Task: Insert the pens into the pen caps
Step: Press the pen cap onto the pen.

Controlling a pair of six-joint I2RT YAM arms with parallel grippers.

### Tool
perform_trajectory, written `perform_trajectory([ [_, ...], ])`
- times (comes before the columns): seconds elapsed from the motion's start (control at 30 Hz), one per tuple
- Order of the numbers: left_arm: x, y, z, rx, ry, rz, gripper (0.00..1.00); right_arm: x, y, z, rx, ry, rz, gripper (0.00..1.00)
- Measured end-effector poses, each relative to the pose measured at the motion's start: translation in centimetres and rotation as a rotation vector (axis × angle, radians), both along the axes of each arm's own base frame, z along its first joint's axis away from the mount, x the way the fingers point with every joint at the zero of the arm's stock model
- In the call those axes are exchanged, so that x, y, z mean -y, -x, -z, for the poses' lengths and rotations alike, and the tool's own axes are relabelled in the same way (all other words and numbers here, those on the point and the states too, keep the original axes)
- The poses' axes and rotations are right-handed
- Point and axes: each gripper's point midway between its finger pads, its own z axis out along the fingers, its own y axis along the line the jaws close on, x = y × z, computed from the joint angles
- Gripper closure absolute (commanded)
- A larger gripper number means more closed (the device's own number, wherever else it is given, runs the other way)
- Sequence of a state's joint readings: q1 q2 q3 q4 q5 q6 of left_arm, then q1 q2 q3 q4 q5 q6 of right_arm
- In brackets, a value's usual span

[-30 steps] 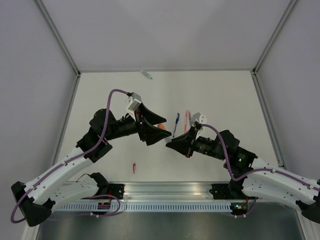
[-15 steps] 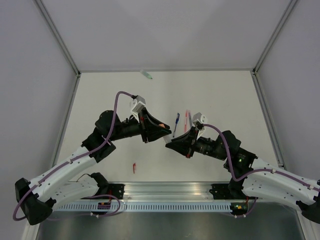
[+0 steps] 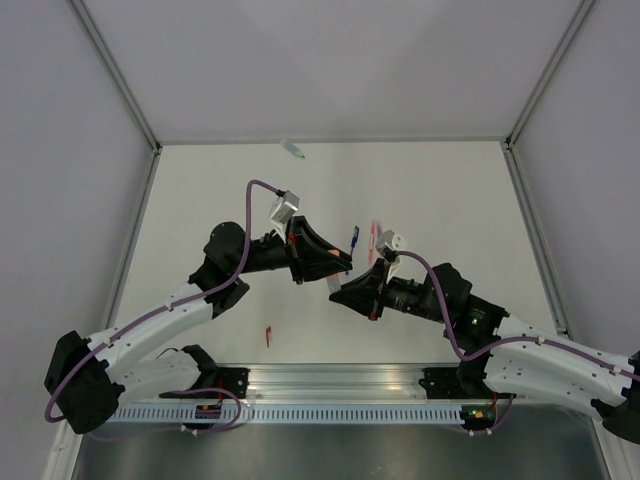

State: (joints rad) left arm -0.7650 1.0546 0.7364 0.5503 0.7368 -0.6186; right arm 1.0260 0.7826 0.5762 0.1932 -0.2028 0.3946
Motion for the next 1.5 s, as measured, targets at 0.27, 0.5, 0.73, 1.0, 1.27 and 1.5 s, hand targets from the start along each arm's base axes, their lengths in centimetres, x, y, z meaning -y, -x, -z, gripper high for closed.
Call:
perform_trajectory([
  [0.27, -0.3, 0.3, -0.4, 0.029, 0.03, 0.004, 0.98, -0.1, 0.1, -0.3, -0.017, -0.017, 0.007, 1.0],
  [0.5, -1.1, 1.4, -1.8, 0.067, 0.092, 0.012, 0.98, 0.1, 0.9, -2.3, 0.0, -0.115, -0.014, 1.0],
  [0.73, -1.2, 1.8, -2.5, 0.049, 0.137, 0.034, 0.98, -0.1, 1.3, -3.0, -0.015, -0.154, -0.038, 1.0],
  [1.0, -1.0, 1.9, -2.1, 0.005, 0.18, 0.076, 0.98, -0.2, 1.2, -2.8, -0.005, -0.148, -0.037, 1.0],
  [1.27, -0.8, 1.4, -1.6, -0.012, 0.182, 0.066, 0.98, -0.8, 0.4, -2.3, -0.013, -0.086, -0.013, 1.0],
  [1.5, -1.3, 1.3, -2.3, 0.017, 0.196, 0.025, 0.98, -0.9, 0.2, -3.3, 0.005, -0.036, -0.005, 1.0],
])
